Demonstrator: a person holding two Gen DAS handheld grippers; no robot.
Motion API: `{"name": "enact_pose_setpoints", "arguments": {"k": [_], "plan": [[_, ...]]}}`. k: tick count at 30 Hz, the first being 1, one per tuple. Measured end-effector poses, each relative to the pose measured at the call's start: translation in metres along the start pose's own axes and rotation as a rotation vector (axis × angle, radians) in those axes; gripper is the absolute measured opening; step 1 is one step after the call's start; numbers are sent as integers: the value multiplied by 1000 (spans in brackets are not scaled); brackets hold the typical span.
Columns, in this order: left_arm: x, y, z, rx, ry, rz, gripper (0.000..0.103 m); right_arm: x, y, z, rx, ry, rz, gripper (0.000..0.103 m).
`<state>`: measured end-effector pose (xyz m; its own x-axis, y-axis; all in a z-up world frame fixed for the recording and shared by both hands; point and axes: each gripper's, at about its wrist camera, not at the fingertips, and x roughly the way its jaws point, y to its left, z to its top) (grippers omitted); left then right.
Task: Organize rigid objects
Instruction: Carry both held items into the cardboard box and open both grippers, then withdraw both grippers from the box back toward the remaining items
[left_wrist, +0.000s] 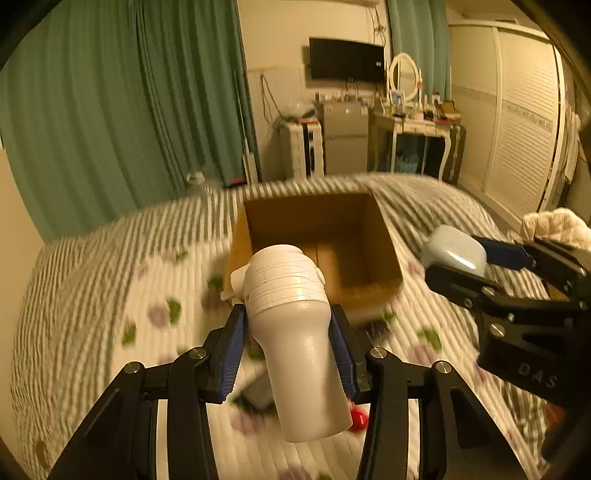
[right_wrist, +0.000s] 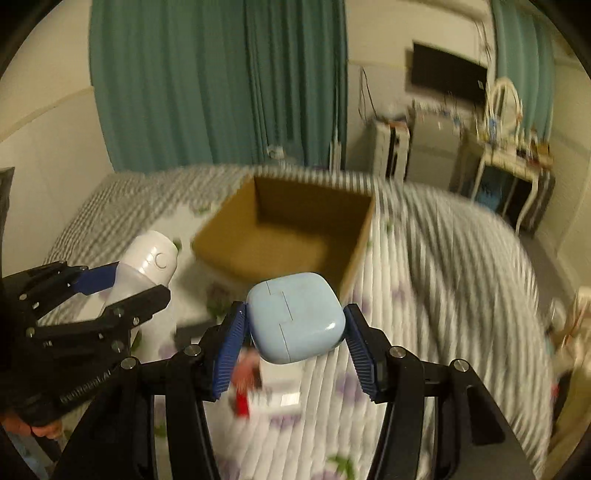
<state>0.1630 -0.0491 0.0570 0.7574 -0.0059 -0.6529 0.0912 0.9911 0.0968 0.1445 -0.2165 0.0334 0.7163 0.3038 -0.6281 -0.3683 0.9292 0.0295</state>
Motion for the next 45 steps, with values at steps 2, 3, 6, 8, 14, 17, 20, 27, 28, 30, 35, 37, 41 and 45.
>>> {"name": "enact_pose_setpoints", "arguments": {"k": [2,3,6,8,14,17,20,27,28,30,35,37,41,45], "plan": [[14,8,21,-6,-12,3,45,11,0,23,-19,-15,4,54],[22,12,28,-12,-18,13,45,20,-2,34,-26,-19,5,54],[59,22,44,-36,9,46,45,56,-7,54,-30,-14,-1,54],[88,24,48,-44,27,31,45,78,-12,58,-20,-4,1,53],[154,11,41,15,71,25,45,156,-30,48,17,50,3,53],[173,9,35,35,81,10,45,180,-36,41,23,62,13,53],[180,6,32,56,67,12,48,181,-41,33,16,33,35,54],[155,18,27,17,65,-2,64,151,-46,38,12,11,23,72],[148,21,26,13,63,0,70,143,-46,40,12,7,4,76],[124,27,23,5,44,12,77,123,-44,44,1,-6,-35,80],[58,43,8,-35,-5,29,82,56,-34,44,-17,-46,-70,92],[36,46,-1,-46,-14,24,82,27,-29,37,-6,-68,-72,95],[-3,49,-26,-48,-41,37,83,-17,-14,10,6,-76,-40,96],[-17,47,-54,-48,-25,35,83,-24,10,-22,0,-12,-25,96]]}}
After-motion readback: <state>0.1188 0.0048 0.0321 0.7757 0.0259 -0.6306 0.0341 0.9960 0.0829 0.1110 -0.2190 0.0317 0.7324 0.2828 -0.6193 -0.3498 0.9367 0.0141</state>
